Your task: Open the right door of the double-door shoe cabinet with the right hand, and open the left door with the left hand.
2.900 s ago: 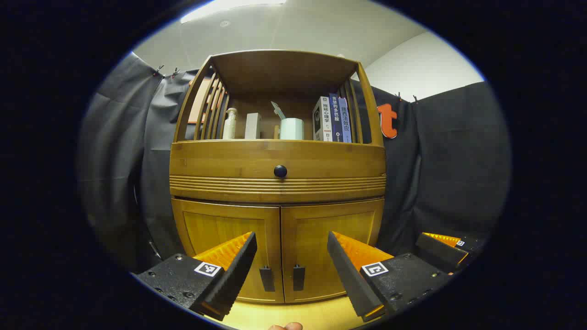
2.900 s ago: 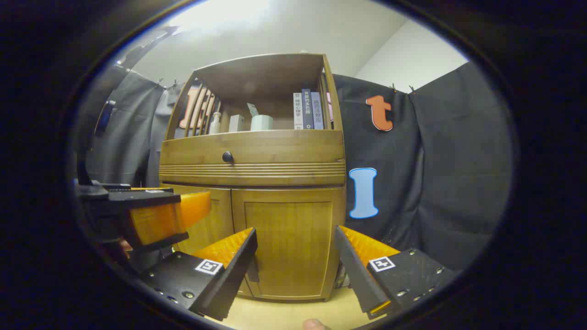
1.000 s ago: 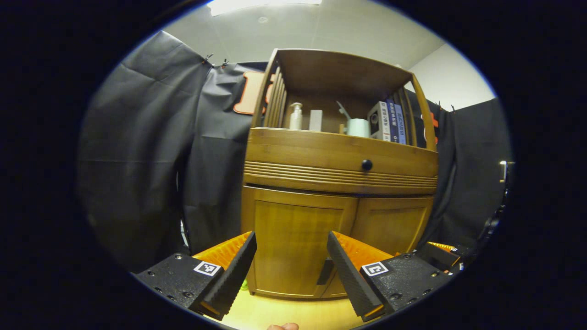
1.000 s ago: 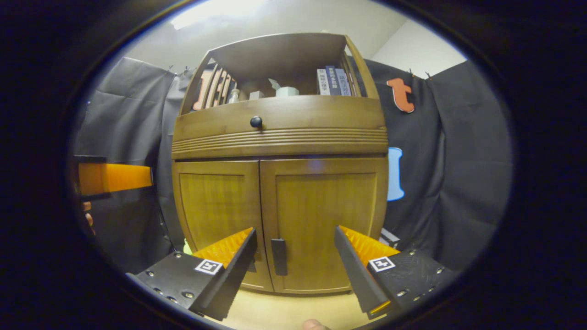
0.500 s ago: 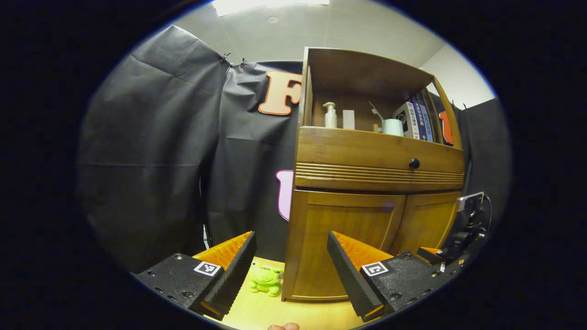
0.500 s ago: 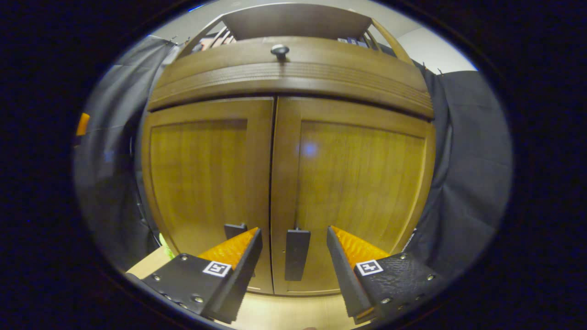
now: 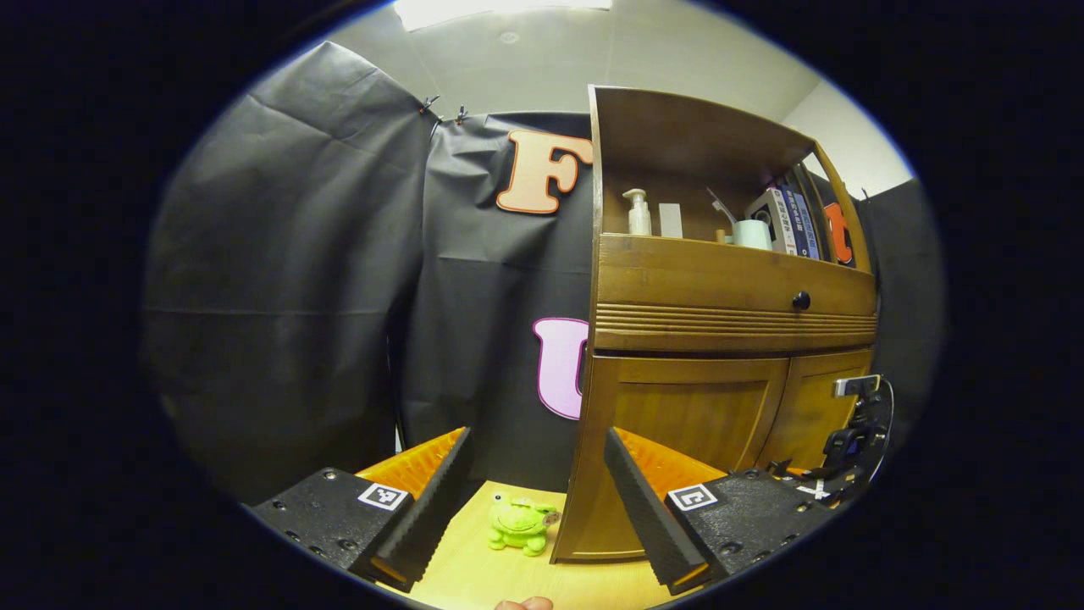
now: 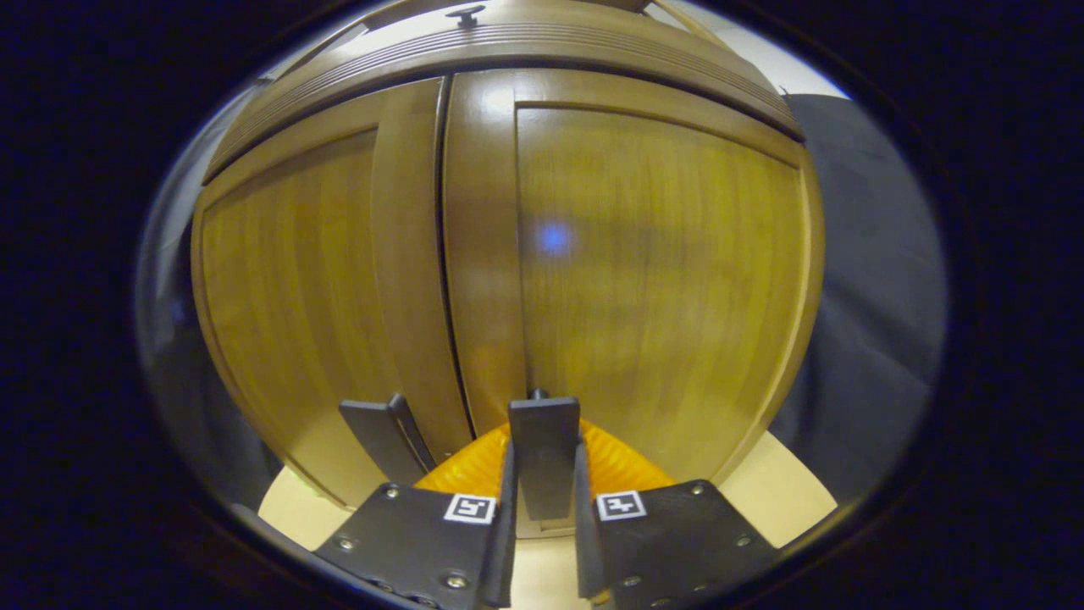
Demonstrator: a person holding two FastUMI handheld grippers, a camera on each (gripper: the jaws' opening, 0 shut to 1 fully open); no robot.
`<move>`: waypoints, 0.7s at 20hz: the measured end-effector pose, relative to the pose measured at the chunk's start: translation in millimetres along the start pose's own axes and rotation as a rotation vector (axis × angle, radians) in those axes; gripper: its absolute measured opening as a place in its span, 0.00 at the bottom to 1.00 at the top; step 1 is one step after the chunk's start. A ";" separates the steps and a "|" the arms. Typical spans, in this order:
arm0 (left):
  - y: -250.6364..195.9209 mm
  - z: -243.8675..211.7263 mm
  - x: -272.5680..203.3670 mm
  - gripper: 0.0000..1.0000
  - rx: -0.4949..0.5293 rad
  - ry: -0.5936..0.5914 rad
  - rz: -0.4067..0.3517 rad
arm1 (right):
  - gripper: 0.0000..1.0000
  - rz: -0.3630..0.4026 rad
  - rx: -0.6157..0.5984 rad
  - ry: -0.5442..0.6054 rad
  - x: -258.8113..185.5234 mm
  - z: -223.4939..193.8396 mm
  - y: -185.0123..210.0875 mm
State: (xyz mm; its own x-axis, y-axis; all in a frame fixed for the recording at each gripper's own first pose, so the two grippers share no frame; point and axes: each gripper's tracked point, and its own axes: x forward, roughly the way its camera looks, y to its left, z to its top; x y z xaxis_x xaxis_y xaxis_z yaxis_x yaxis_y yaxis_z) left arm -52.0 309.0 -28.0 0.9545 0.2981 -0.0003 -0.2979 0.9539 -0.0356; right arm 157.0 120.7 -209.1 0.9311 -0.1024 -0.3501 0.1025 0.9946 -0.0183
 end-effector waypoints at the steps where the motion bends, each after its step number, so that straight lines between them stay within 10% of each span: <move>1: -0.5 -1.0 1.2 0.92 0.000 0.003 -0.005 | 0.29 -0.004 -0.006 0.004 -3.5 -1.9 -1.5; 14: -39.5 -3.0 -4.8 0.92 0.026 0.005 -0.068 | 0.25 -0.023 0.021 -0.024 -19.3 5.6 -9.0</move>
State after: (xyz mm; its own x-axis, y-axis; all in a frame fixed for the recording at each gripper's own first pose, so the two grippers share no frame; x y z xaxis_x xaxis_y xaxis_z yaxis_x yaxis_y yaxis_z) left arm -44.7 269.8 -29.6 0.9725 0.2327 -0.0042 -0.2327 0.9725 -0.0094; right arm 140.1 113.5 -196.9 0.9364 -0.1258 -0.3276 0.1310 0.9914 -0.0065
